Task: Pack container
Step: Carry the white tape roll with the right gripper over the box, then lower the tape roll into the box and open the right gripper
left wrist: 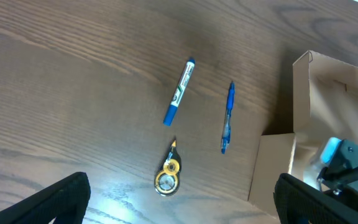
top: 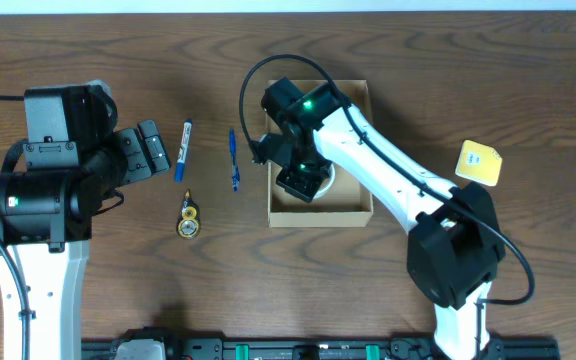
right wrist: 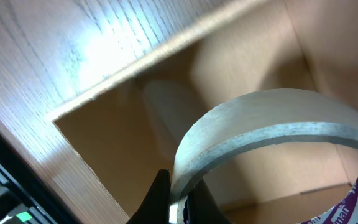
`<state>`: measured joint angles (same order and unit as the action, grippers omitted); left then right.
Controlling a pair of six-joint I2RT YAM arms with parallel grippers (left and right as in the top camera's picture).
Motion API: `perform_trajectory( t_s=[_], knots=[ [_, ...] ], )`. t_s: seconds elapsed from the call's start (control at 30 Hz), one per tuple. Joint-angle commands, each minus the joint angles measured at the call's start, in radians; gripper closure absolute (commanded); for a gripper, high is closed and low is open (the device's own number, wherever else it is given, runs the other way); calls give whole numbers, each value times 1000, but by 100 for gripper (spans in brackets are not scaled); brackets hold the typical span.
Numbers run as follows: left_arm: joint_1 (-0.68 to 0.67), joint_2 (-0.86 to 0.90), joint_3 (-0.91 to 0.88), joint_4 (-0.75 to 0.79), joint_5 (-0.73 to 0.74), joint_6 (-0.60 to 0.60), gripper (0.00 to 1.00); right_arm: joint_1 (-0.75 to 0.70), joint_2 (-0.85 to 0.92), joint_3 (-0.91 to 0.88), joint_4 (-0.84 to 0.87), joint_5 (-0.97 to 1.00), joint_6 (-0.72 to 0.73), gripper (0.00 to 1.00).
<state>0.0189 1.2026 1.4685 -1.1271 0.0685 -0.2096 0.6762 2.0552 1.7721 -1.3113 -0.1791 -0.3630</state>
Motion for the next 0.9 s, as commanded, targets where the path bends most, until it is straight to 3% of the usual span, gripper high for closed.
perform_trajectory(
  t_s=[0.0, 0.87],
  knots=[
    [5, 2, 13, -9, 3, 8, 5, 29, 0, -6, 12, -20, -22, 99],
    [5, 3, 14, 5, 10, 8, 5, 110, 83, -5, -1, -20, -60, 99]
  ],
)
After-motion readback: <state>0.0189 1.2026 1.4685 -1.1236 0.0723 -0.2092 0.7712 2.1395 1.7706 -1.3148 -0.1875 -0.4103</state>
